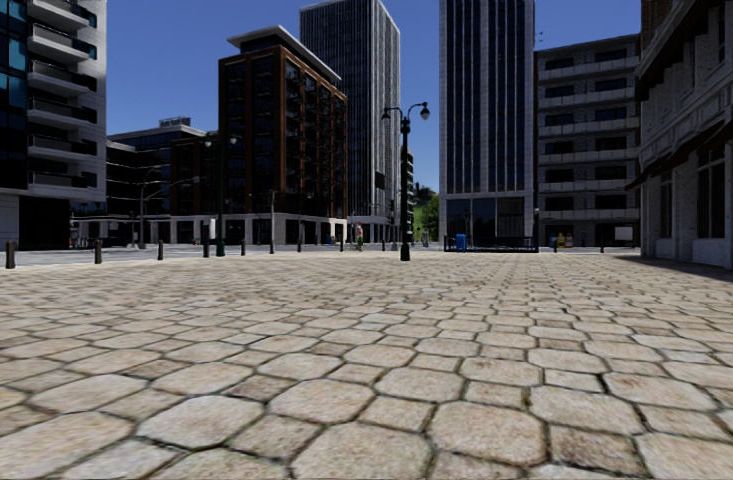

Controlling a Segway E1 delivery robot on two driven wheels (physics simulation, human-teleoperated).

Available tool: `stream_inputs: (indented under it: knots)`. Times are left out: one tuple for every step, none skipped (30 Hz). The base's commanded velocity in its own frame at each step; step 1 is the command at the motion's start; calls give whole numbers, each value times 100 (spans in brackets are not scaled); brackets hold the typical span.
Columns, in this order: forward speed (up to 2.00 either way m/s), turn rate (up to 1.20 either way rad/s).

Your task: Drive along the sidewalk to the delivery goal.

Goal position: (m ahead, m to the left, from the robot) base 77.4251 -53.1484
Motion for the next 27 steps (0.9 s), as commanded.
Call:
stream_inputs:
  knots:
    - [200,0]
    - [200,0]
    - [200,0]
    - [200,0]
    - [200,0]
    - [200,0]
    - [200,0]
    - [200,0]
    - [200,0]
    - [200,0]
    - [200,0]
    - [200,0]
    - [200,0]
    - [200,0]
    - [200,0]
    - [200,0]
    - [200,0]
    - [200,0]
    - [200,0]
    - [200,0]
    - [200,0]
    - [200,0]
    - [200,0]
    - [200,0]
    - [200,0]
    - [200,0]
    - [200,0]
